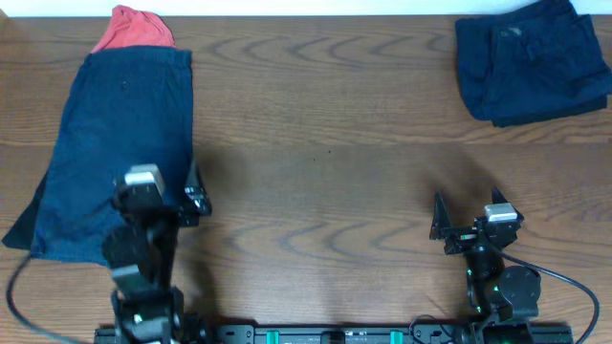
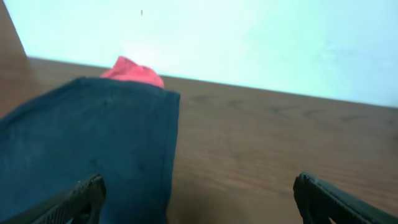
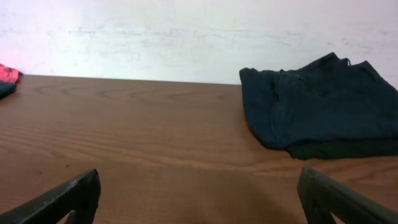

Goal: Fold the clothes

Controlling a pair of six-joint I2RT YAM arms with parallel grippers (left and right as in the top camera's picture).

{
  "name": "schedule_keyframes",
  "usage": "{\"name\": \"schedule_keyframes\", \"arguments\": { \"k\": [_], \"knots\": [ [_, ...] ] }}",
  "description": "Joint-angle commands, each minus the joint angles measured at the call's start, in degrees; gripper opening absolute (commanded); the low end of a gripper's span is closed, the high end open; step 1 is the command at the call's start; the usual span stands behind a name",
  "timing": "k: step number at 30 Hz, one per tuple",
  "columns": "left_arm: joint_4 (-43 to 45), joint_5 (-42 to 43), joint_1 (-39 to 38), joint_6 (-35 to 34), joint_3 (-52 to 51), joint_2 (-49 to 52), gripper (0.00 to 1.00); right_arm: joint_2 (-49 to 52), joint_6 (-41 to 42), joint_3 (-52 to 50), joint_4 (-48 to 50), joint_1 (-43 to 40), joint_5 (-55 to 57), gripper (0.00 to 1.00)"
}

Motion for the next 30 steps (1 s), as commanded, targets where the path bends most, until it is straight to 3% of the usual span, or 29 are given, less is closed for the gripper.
{"name": "schedule_keyframes", "arguments": {
  "k": [1,18,30],
  "knots": [
    [2.14,-0.28,0.02,-0.09,-4.59,-6.29,0.98,-0.42,0.81,-0.24,-0.07,-0.44,0.28,0.99],
    [3.04,-0.35,0.02,0.04,-14.75,-24.20,0.98,-0.42,0.81,-0.24,-0.07,-0.44,0.28,0.99],
    [-1.57,-0.55,0.02,0.68,-14.73,-26.40,0.98,-0.42,0.81,-0.24,-0.07,-0.44,0.28,0.99]
  ]
}}
